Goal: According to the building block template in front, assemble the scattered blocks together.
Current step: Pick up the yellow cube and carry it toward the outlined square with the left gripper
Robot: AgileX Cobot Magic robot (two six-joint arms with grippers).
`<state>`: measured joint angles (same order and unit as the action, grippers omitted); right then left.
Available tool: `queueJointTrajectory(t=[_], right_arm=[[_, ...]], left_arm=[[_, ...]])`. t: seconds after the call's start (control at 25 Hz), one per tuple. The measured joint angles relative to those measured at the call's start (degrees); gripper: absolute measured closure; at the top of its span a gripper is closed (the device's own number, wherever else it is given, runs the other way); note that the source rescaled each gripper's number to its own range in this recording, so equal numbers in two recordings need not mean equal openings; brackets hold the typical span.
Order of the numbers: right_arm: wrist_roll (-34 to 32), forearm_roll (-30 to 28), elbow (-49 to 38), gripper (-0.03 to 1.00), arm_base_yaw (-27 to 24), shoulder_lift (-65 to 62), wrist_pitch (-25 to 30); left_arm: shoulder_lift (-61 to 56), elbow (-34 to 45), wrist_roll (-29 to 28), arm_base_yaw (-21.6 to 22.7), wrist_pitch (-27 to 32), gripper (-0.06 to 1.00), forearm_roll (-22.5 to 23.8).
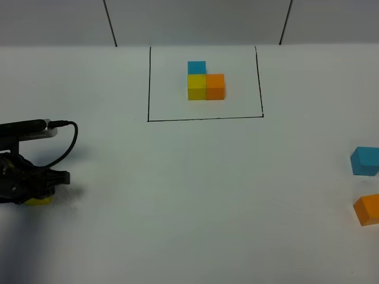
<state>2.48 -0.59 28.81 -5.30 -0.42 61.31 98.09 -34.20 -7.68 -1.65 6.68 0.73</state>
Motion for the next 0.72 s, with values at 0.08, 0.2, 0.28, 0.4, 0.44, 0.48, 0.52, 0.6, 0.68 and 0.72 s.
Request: queueJointTrajectory(t=[0.08, 0.2, 0.28, 0.4, 0.44, 0.48, 0.52, 0.6, 0.68, 0.72], right_arm=[[0.0, 0.0, 0.0, 0.97, 0.0, 0.0, 0.0], [0.0, 0.0, 0.0, 0.97, 0.0, 0.0, 0.0], [0.0, 0.0, 0.0, 0.97, 0.0, 0.0, 0.0], [0.0, 0.0, 0.0, 0.97, 0.0, 0.0, 0.0], [0.0, 0.0, 0.0, 0.97, 0.0, 0.0, 0.0], [0.0, 0.0, 0.0, 0.97, 0.0, 0.0, 0.0], [0.0, 0.0, 0.0, 0.97, 0.0, 0.0, 0.0], [0.0, 0.0, 0.0, 0.97, 0.0, 0.0, 0.0], [0.0, 0.0, 0.0, 0.97, 0.0, 0.0, 0.0], [0.0, 0.0, 0.0, 0.97, 0.0, 0.0, 0.0]], left_arm=[[0.0, 0.0, 0.0, 0.0, -0.2, 0.44, 0.0], [-0.2, 0.0, 0.3, -0.1, -0.2, 0.44, 0.0], [-1.2, 0.0, 0.9, -1.0, 0.1, 0.44, 0.0], [-5.4, 0.1, 2.3, -3.1, 1.0, 0.44, -1.0], [-7.4, 0.1, 2.9, -4.0, 1.6, 0.44, -1.6], [-9.4, 0.1, 3.6, -5.0, 2.2, 0.44, -2.5], [-11.5, 0.1, 4.9, -6.0, 2.9, 0.44, -3.6], [-15.2, 0.1, 9.2, -8.0, 4.9, 0.44, -6.1], [-18.6, 0.1, 15.3, -10.1, 6.7, 0.44, -9.4], [-20.2, 0.1, 19.4, -10.9, 7.6, 0.44, -11.0]])
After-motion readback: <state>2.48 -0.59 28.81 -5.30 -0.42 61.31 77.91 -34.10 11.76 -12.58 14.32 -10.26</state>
